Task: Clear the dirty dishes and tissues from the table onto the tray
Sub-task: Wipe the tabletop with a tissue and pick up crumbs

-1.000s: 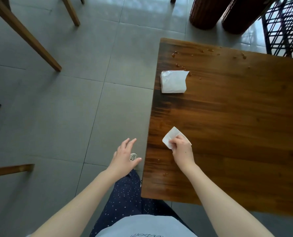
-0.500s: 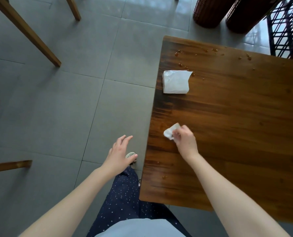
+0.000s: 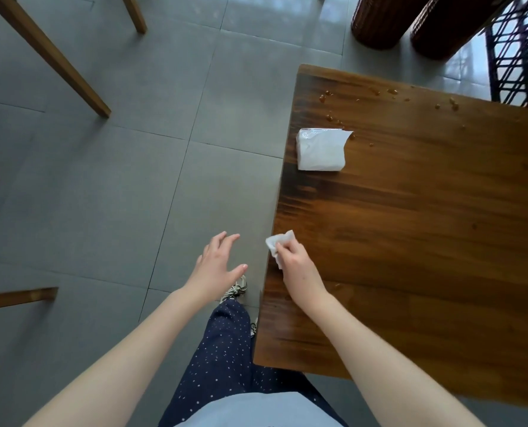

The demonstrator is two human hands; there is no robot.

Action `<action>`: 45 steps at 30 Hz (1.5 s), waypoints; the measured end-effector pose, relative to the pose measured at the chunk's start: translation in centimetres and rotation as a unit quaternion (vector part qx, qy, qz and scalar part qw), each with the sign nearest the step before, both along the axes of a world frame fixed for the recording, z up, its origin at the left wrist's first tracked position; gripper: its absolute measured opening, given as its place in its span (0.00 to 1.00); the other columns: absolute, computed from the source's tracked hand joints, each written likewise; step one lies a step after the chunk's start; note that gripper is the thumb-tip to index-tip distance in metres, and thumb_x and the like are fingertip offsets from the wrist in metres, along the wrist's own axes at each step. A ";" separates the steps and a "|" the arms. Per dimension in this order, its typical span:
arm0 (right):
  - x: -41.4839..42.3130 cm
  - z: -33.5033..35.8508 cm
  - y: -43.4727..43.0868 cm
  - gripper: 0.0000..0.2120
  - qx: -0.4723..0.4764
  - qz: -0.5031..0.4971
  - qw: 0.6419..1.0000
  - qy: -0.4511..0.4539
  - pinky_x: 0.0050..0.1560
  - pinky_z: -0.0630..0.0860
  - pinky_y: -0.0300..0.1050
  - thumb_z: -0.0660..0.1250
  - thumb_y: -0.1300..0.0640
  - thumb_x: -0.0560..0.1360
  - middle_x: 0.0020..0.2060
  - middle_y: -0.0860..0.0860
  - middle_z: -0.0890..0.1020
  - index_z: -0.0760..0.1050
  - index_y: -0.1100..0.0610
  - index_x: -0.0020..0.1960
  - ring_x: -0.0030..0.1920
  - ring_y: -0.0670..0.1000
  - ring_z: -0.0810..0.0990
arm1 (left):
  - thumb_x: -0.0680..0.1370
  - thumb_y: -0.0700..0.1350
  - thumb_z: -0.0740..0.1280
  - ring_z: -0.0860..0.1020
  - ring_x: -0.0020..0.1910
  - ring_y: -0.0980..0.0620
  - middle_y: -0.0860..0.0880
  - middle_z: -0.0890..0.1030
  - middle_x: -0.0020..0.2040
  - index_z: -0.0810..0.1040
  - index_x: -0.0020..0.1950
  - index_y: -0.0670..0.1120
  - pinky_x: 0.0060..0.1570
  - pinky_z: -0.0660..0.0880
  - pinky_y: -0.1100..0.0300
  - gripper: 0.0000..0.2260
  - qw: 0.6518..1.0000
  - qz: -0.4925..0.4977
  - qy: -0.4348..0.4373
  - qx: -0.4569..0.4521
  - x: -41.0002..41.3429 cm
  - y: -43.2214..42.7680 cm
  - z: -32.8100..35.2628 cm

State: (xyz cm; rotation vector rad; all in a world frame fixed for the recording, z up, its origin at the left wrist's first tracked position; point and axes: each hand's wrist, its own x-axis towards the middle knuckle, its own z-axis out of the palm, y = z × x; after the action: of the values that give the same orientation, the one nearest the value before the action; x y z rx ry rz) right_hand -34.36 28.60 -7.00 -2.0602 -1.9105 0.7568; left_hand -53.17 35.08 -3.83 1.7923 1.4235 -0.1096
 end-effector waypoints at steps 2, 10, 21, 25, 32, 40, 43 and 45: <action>0.5 0.3 -0.7 0.20 0.004 0.037 0.999 0.003 0.48 0.77 0.51 0.61 0.75 0.74 0.58 0.58 0.75 0.72 0.66 0.65 0.52 0.57 0.75 | 0.77 0.52 0.66 0.58 0.74 0.47 0.48 0.56 0.76 0.59 0.76 0.52 0.69 0.58 0.50 0.29 1.000 -0.009 -0.002 -0.008 0.3 -0.3 0.0; 7.1 0.7 7.4 0.09 0.037 -0.201 0.978 -0.033 0.47 0.76 0.43 0.65 0.64 0.77 0.47 0.55 0.79 0.81 0.61 0.54 0.47 0.53 0.78 | 0.78 0.52 0.64 0.57 0.74 0.48 0.48 0.57 0.76 0.59 0.76 0.51 0.70 0.57 0.50 0.27 0.999 -0.013 -0.017 -0.032 -0.4 -1.6 -0.1; -0.4 1.3 -5.7 0.05 0.004 0.001 0.999 0.045 0.38 0.75 0.45 0.66 0.69 0.73 0.42 0.54 0.77 0.78 0.62 0.43 0.40 0.53 0.76 | 0.79 0.51 0.63 0.58 0.74 0.48 0.48 0.59 0.75 0.60 0.75 0.51 0.70 0.59 0.49 0.26 0.999 -0.029 -0.003 -0.033 -0.4 -3.6 0.2; 0.2 1.4 -10.6 0.04 -0.026 -0.005 0.997 0.079 0.39 0.72 0.35 0.68 0.66 0.73 0.42 0.48 0.77 0.79 0.59 0.42 0.40 0.46 0.75 | 0.79 0.50 0.63 0.59 0.73 0.48 0.47 0.59 0.74 0.61 0.75 0.50 0.71 0.59 0.49 0.25 0.999 -0.034 -0.009 -0.039 0.1 -5.1 0.3; 9.1 1.1 -7.8 0.08 -0.001 -0.350 0.937 0.011 0.43 0.70 0.42 0.65 0.68 0.72 0.44 0.56 0.78 0.82 0.63 0.47 0.45 0.58 0.79 | 0.79 0.49 0.63 0.60 0.73 0.48 0.47 0.61 0.74 0.63 0.74 0.50 0.70 0.61 0.50 0.23 0.998 -0.035 -0.010 -0.043 -0.5 -7.9 0.3; -1.1 1.1 -13.4 0.11 -0.054 -0.115 0.988 0.089 0.60 0.75 0.42 0.65 0.65 0.76 0.62 0.54 0.75 0.78 0.61 0.58 0.56 0.52 0.78 | 0.80 0.43 0.61 0.61 0.73 0.48 0.47 0.61 0.74 0.65 0.72 0.49 0.70 0.62 0.47 0.21 0.999 -0.030 -0.017 -0.034 -0.3 -9.1 0.3; -1.9 0.7 -15.6 0.13 -0.040 -0.063 0.994 0.078 0.51 0.78 0.38 0.66 0.65 0.76 0.55 0.52 0.78 0.77 0.61 0.60 0.51 0.49 0.78 | 0.79 0.40 0.60 0.62 0.72 0.48 0.47 0.60 0.74 0.65 0.72 0.50 0.69 0.63 0.46 0.22 0.999 -0.031 -0.017 -0.034 -0.3 -9.2 0.4; -0.9 0.8 -15.1 0.10 -0.029 -0.098 0.993 0.066 0.49 0.76 0.39 0.66 0.66 0.75 0.49 0.52 0.78 0.79 0.62 0.56 0.48 0.49 0.76 | 0.79 0.39 0.60 0.62 0.72 0.47 0.48 0.60 0.74 0.64 0.73 0.50 0.69 0.63 0.46 0.22 0.999 -0.032 -0.015 -0.033 -0.4 -9.4 0.5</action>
State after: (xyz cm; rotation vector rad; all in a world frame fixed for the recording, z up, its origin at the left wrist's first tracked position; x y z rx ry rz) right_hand -35.23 13.53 -6.23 -2.1339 -1.6078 0.8851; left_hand -53.53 25.71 -3.35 1.7775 1.3264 -0.1604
